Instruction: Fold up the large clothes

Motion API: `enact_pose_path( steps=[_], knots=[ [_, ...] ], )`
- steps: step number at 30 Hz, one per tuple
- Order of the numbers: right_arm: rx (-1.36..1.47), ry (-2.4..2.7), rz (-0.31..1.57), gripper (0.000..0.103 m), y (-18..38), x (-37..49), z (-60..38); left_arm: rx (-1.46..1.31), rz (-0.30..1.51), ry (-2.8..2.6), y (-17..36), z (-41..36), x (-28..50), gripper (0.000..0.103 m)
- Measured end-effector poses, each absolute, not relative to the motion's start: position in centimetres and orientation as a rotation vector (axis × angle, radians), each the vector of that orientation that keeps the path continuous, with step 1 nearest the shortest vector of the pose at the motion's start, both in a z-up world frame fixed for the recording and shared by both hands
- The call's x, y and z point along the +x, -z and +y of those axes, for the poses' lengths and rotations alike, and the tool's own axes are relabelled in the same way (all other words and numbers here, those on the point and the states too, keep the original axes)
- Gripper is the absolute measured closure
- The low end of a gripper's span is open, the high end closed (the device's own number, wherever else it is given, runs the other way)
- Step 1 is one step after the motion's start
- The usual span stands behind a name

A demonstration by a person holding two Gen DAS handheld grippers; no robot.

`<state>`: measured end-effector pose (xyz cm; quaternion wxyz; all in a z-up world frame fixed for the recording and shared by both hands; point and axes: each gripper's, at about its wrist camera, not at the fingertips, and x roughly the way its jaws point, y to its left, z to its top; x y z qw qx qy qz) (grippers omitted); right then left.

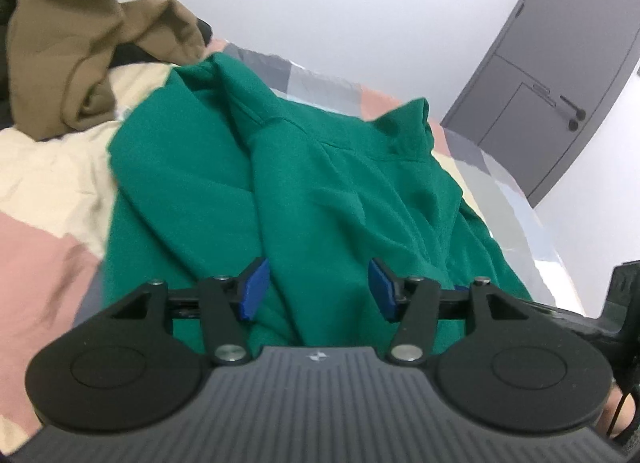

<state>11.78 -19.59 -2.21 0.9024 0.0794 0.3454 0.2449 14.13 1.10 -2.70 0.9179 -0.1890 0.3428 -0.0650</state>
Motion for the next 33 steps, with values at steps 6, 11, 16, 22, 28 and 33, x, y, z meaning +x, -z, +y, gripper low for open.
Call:
enact_pose_path(
  steps=[6,11,16,22,28,33],
  knots=[
    [0.134,-0.366,0.668,0.018,0.0,9.3,-22.5,-0.405,0.736,0.076,3.0,3.9,10.6,0.034],
    [0.115,-0.167,0.665,0.016,-0.9,9.5,-26.0,-0.493,0.788,-0.026,3.9,7.0,9.3,0.024],
    [0.329,0.018,0.791,0.016,0.6,11.7,-31.6,-0.600,0.826,-0.133,5.0,10.1,9.1,0.020],
    [0.506,0.129,0.908,0.016,3.1,14.0,-36.9,-0.725,0.877,-0.205,6.7,12.2,8.7,0.020],
    [0.794,0.066,1.053,0.014,7.4,15.1,-39.6,-0.927,0.937,-0.217,9.6,13.6,8.6,0.020],
    [0.854,-0.097,1.053,0.014,7.3,14.8,-38.2,-1.043,0.926,-0.077,10.0,12.7,8.3,0.020]
  ],
)
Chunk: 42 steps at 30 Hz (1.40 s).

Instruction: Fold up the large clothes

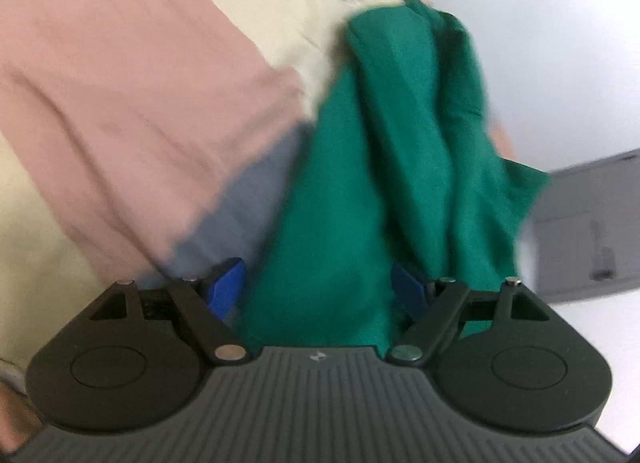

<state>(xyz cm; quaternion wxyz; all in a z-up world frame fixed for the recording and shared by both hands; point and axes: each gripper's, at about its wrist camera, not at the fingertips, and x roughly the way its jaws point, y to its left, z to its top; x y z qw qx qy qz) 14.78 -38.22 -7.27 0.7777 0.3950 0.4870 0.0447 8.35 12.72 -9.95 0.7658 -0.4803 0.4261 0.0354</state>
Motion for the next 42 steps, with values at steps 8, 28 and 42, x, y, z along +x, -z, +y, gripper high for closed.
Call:
enact_pose_path(
  steps=[8,28,42],
  knots=[
    [0.869,-0.340,1.011,0.014,5.5,14.7,-36.2,-0.999,0.895,0.153,8.1,9.8,8.3,0.020],
    [0.702,-0.229,1.099,0.022,7.6,17.1,-33.7,-0.901,1.048,0.162,9.5,5.8,9.9,0.021],
    [0.613,-0.327,0.973,0.086,3.2,12.9,-33.4,-0.932,0.843,-0.002,3.6,7.3,4.7,0.093]
  ],
)
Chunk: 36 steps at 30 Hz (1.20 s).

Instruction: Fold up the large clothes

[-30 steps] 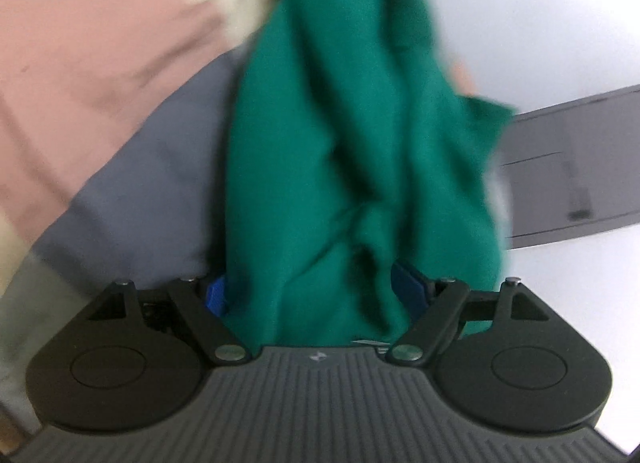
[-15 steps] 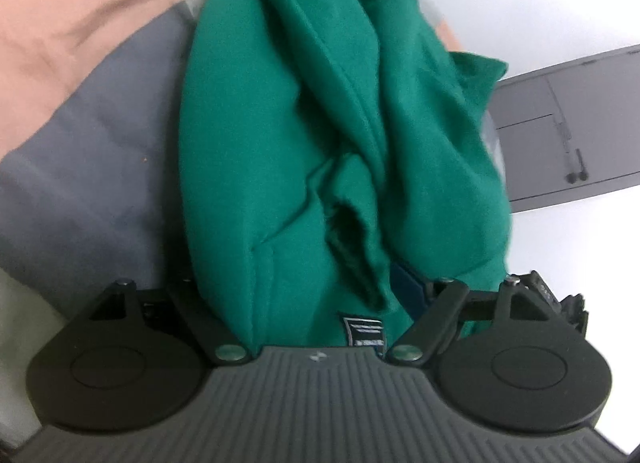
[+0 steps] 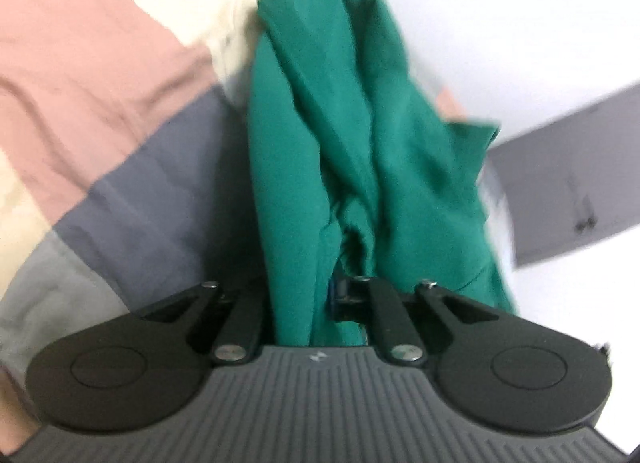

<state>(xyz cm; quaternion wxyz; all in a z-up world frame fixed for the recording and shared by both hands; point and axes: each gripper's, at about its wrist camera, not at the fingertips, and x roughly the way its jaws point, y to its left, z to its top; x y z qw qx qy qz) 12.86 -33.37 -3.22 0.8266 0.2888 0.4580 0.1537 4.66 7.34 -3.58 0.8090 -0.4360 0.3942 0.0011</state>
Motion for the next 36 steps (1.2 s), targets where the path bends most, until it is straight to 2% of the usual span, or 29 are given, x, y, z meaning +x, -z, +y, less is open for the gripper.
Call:
enact_pose_path(
  steps=[5,11,24,36],
  knots=[
    [0.708,-0.398,0.899,0.086,0.1,10.8,-33.7,-1.061,0.729,-0.018,-0.6,8.6,3.2,0.094],
    [0.777,-0.446,0.811,0.087,-3.4,8.8,-35.1,-1.091,0.634,0.001,-7.0,9.7,0.5,0.094],
    [0.801,-0.454,0.726,0.086,-10.0,6.2,-35.6,-1.149,0.544,-0.031,-10.6,9.8,-1.5,0.093],
    [0.724,-0.407,0.679,0.086,-15.0,8.8,-34.6,-1.055,0.541,-0.032,-17.2,8.6,3.8,0.093]
  ],
)
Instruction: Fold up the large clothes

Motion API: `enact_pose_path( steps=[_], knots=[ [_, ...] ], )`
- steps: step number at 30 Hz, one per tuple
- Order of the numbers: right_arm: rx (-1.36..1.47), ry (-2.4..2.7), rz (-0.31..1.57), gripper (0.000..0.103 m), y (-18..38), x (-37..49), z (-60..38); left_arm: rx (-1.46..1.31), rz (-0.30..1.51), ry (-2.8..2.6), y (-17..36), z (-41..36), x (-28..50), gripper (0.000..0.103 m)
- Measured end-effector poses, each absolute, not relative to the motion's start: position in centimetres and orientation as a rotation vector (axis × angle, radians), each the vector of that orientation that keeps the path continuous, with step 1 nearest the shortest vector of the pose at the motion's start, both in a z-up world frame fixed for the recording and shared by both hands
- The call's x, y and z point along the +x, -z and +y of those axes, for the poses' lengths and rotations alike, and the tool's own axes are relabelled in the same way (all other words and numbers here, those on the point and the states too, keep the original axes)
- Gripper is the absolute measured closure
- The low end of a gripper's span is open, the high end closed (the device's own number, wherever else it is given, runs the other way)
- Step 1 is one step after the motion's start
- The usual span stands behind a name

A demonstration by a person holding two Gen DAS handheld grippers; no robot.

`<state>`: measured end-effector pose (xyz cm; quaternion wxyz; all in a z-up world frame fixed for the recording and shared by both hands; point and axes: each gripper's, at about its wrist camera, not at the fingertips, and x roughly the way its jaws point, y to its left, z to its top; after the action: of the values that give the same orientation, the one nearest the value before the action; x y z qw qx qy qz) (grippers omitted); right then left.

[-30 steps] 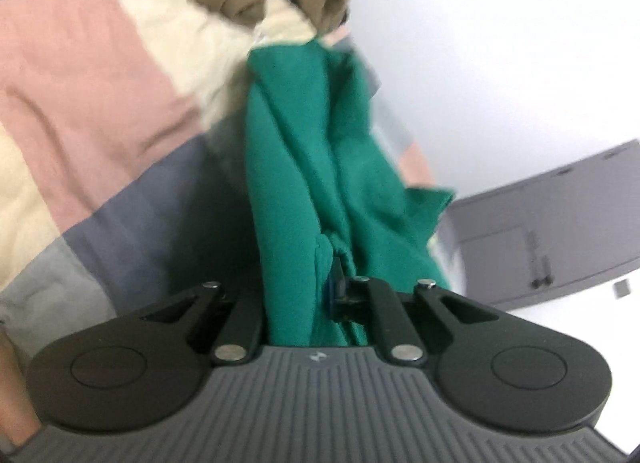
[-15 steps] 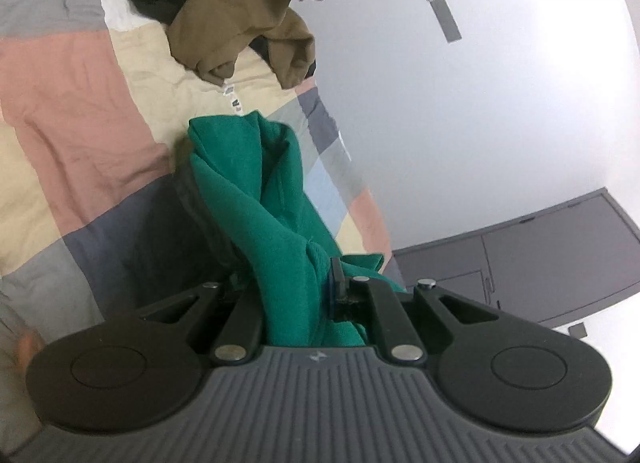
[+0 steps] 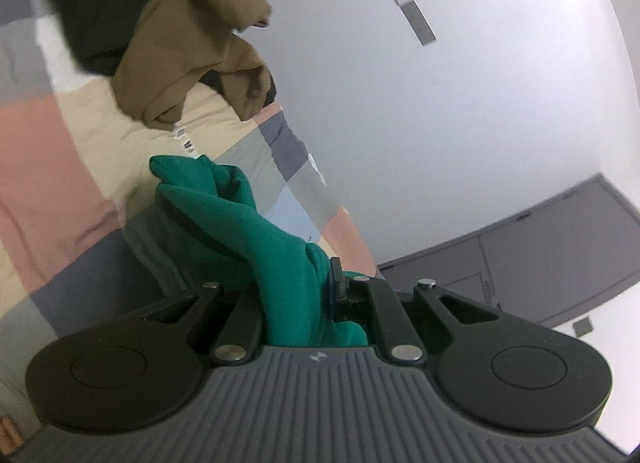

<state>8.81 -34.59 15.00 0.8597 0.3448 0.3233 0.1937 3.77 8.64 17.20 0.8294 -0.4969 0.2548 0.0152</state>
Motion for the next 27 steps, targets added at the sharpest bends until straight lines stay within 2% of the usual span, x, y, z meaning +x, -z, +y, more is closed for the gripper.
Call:
enact_pose_path(
  steps=[5,11,19,27],
  knots=[
    [0.699,-0.373,0.719,0.086,-15.2,10.5,-34.3,-1.003,0.593,-0.015,-17.6,9.3,7.1,0.093],
    [0.695,-0.339,0.786,0.085,-14.7,13.5,-33.2,-0.964,0.654,0.003,-15.2,10.9,11.1,0.092],
    [0.689,-0.305,0.855,0.085,-11.2,20.9,-32.2,-1.013,0.657,0.033,-10.0,13.9,18.4,0.092],
    [0.676,-0.246,0.912,0.084,-5.7,31.5,-30.8,-0.831,0.698,0.064,-6.5,14.7,30.1,0.091]
  ],
)
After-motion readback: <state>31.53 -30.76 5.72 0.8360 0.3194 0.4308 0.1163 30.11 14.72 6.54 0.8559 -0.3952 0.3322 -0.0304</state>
